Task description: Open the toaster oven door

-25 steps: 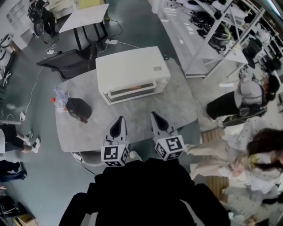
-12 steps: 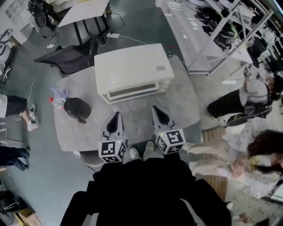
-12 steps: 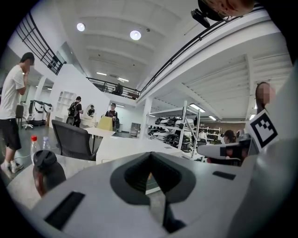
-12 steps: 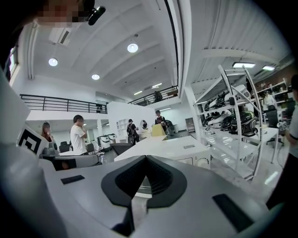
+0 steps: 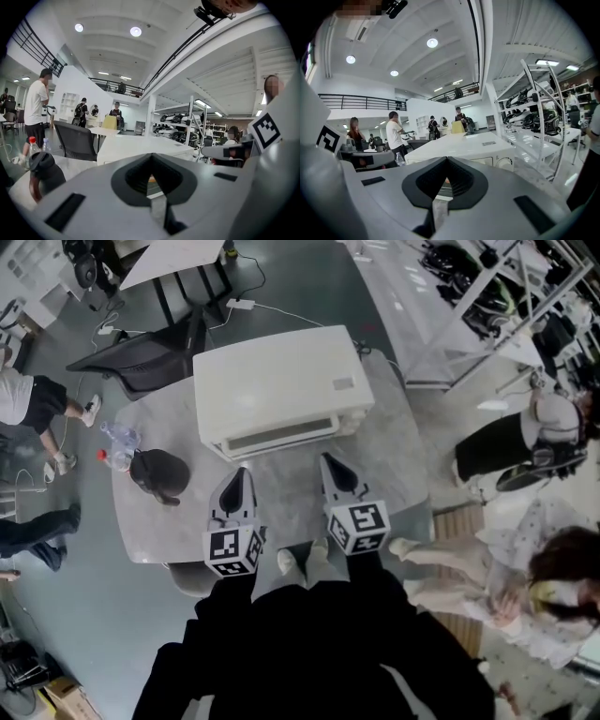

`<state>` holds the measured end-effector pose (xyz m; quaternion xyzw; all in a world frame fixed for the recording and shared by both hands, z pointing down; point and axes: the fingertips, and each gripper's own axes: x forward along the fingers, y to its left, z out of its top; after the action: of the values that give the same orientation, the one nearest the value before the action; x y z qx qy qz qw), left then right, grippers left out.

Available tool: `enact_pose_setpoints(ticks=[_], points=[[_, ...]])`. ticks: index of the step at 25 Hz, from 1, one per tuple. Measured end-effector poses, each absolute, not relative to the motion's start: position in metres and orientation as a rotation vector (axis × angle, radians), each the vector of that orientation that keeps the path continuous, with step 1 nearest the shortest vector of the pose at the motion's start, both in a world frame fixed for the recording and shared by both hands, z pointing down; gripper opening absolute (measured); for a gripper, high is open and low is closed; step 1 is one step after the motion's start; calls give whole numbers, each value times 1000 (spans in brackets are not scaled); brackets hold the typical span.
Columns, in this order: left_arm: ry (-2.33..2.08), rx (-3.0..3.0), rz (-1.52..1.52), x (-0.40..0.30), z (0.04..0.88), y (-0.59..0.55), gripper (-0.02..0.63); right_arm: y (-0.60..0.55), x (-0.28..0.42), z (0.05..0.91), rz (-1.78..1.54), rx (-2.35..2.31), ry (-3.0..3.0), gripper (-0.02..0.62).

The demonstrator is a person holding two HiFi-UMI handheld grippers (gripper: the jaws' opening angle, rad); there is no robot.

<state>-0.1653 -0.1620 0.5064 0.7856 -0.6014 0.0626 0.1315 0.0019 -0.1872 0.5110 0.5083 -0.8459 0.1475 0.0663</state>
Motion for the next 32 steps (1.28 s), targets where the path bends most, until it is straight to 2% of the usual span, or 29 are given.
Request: enact_pose_setpoints(ticks=[32], points=[[-1744,2168,331,-184,571,-234,3,-274,10,573,513,1534,-2387,3]])
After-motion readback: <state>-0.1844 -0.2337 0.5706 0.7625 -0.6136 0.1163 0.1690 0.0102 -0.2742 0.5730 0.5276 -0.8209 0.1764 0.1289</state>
